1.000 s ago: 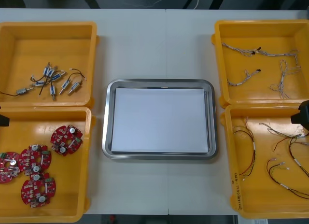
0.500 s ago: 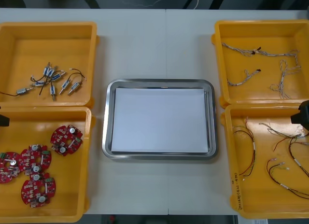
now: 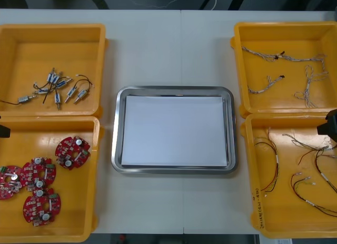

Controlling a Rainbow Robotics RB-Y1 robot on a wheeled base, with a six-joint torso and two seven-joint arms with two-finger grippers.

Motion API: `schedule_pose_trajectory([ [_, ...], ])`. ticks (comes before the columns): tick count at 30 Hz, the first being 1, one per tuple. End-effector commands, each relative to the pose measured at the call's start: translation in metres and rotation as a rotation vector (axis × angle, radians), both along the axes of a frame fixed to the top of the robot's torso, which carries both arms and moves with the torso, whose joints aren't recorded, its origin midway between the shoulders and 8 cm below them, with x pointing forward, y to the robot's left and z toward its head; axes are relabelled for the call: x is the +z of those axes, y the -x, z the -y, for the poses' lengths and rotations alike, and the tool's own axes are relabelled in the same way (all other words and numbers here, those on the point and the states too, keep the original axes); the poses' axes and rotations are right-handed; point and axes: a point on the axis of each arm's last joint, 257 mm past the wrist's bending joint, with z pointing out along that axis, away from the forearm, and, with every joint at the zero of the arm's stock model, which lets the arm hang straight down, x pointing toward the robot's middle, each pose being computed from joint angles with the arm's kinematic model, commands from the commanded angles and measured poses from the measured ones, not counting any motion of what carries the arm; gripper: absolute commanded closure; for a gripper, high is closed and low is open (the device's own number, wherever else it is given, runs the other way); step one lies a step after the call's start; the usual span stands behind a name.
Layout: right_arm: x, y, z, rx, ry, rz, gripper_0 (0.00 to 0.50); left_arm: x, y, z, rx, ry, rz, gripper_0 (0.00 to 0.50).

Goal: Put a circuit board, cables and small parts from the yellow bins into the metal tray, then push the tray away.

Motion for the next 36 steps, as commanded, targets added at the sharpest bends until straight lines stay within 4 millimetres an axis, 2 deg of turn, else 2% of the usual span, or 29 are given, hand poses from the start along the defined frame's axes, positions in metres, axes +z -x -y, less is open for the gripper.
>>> schedule_pose_trajectory([
  [1, 0.0072, 0.0046, 0.0168, -0.052, 0.014, 0.006, 0.0, 0.0147, 0.0032, -0.016, -0.059, -0.102, 0.019, 0.0],
  [36, 0.0072, 0.0046, 0.0168, -0.052, 0.014, 0.006, 0.0, 0.0147, 0.0032, -0.016, -0.059, -0.102, 0.019, 0.0],
])
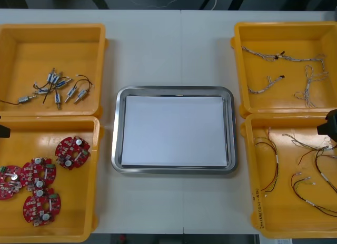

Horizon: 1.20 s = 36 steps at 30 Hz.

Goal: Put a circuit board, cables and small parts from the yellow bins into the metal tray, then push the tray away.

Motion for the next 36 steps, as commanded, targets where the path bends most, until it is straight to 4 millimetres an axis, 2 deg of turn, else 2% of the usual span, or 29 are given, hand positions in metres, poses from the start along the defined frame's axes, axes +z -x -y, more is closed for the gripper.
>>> schedule_pose_trajectory([
  [1, 0.007, 0.005, 0.017, -0.052, 0.014, 0.006, 0.0, 0.015, 0.003, -0.016, -0.059, -0.102, 0.019, 0.0],
  [14, 0.007, 0.005, 0.017, -0.052, 0.014, 0.006, 0.0, 0.015, 0.003, -0.016, -0.059, -0.102, 0.019, 0.0],
  [15, 0.007, 0.005, 0.017, -0.052, 0.014, 0.006, 0.0, -0.01, 0.012, -0.011, -0.057, -0.065, -0.041, 0.0],
  [19, 0.007, 0.005, 0.017, -0.052, 0.014, 0.006, 0.0, -0.015, 0.013, -0.012, -0.054, -0.068, -0.056, 0.0],
  [20, 0.021, -0.001, 0.02, -0.057, 0.024, 0.04, 0.0, -0.016, 0.013, -0.011, -0.056, -0.072, -0.057, 0.0],
  [27, 0.032, -0.001, 0.02, -0.055, 0.018, 0.075, 0.0, -0.012, 0.012, -0.012, -0.072, -0.085, -0.052, 0.0],
  [36, 0.015, 0.012, 0.03, -0.065, 0.051, 0.033, 0.0, -0.007, 0.014, -0.013, -0.213, -0.155, -0.068, 0.0],
])
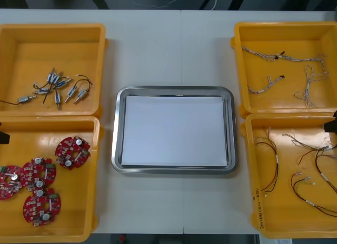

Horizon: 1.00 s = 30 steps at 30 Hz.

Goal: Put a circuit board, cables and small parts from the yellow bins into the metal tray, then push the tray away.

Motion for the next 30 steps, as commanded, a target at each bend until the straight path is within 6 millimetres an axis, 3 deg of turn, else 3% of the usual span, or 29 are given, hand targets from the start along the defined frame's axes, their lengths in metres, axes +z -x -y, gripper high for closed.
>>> schedule_pose_trajectory([
  [1, 0.002, 0.014, 0.02, -0.036, 0.052, -0.007, 0.0, 0.004, 0.008, -0.009, -0.208, -0.136, -0.041, 0.0],
  [9, -0.025, 0.047, 0.031, -0.026, 0.094, -0.091, 0.0, -0.009, 0.03, -0.016, -0.339, -0.192, -0.126, 0.0],
  [14, -0.042, 0.066, 0.034, -0.018, 0.104, -0.139, 0.0, -0.008, 0.028, -0.015, -0.426, -0.225, -0.115, 0.0],
  [20, -0.059, 0.074, 0.034, 0.001, 0.091, -0.141, 0.0, -0.008, 0.023, -0.009, -0.535, -0.248, -0.085, 0.0],
  [30, -0.08, 0.081, 0.029, 0.037, 0.065, -0.12, 0.0, -0.023, 0.013, 0.012, -0.661, -0.229, -0.006, 0.0],
])
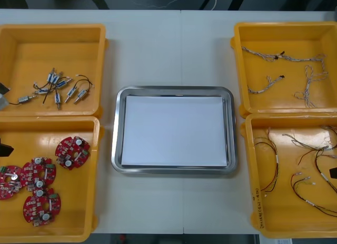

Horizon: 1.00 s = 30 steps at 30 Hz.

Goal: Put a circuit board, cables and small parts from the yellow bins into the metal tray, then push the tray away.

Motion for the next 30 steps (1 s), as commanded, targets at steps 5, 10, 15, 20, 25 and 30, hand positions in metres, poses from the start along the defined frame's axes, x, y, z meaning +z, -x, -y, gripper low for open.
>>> schedule_pose_trajectory([
  [5, -0.01, 0.011, 0.002, 0.081, 0.032, 0.025, 0.0, -0.018, 0.005, 0.003, -0.099, -0.063, -0.021, 0.0],
  [10, -0.026, 0.011, -0.005, 0.129, 0.06, 0.027, 0.0, -0.023, 0.002, 0.003, -0.175, -0.098, -0.014, 0.0],
  [15, -0.033, 0.01, -0.013, 0.225, 0.091, 0.031, 0.0, -0.034, -0.002, -0.001, -0.227, -0.122, -0.023, 0.0],
  [20, -0.043, 0.02, -0.016, 0.285, 0.096, 0.006, 0.0, -0.047, -0.012, -0.005, -0.298, -0.146, 0.001, 0.0],
  [25, -0.052, 0.024, -0.014, 0.341, 0.106, -0.005, 0.0, -0.053, -0.017, -0.002, -0.374, -0.188, 0.012, 0.0],
  [30, -0.066, 0.022, -0.008, 0.4, 0.106, -0.006, 0.0, -0.061, -0.016, 0.006, -0.444, -0.23, -0.005, 0.0],
])
